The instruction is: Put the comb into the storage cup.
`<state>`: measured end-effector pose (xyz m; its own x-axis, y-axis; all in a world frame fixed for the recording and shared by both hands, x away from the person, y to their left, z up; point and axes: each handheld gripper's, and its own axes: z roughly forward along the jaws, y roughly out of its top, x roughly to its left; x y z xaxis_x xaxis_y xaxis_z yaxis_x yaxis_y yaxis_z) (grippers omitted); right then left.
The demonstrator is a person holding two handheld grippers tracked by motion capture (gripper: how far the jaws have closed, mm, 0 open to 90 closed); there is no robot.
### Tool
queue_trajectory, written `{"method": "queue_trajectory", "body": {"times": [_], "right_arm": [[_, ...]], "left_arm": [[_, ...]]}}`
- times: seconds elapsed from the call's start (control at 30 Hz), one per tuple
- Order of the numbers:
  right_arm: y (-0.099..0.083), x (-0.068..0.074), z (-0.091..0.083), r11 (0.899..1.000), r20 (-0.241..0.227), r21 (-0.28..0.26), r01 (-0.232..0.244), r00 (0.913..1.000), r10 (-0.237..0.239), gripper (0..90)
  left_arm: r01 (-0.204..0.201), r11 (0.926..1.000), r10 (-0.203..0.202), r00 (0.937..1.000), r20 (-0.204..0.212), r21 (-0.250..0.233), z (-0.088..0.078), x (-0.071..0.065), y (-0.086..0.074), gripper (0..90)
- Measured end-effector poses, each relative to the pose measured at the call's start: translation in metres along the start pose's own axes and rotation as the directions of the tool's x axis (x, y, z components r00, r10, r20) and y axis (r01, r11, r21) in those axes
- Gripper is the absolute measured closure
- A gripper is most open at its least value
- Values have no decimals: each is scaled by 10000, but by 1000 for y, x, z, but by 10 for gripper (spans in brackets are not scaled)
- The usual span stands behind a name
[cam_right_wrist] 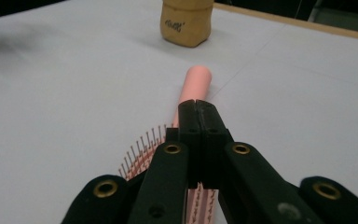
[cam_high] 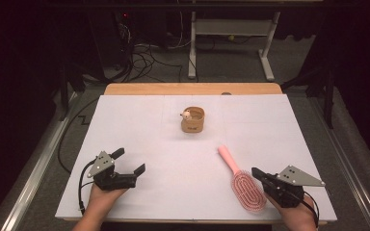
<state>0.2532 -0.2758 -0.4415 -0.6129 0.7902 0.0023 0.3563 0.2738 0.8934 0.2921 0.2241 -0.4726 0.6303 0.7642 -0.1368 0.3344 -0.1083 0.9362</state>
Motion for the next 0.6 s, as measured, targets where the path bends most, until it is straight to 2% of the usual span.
{"method": "queue_trajectory", "body": {"times": [0.13,0.27,0.37,0.6], "right_arm": [[-1,6,2,9965,-260,782,310,9992,-290,900],[-4,8,2,9926,-411,1193,223,9990,-175,900],[-5,9,1,9918,-467,1256,250,9987,-192,900],[-12,5,-14,9934,-297,1151,-15,9995,50,900]], "left_arm": [[-35,10000,35,10000,47,3,1,-1,0,0],[0,10000,0,10000,47,19,1,0,0,0],[-9,10000,9,10000,74,10,1,0,0,0],[-1,10000,1,10000,75,41,1,0,0,0]]}}
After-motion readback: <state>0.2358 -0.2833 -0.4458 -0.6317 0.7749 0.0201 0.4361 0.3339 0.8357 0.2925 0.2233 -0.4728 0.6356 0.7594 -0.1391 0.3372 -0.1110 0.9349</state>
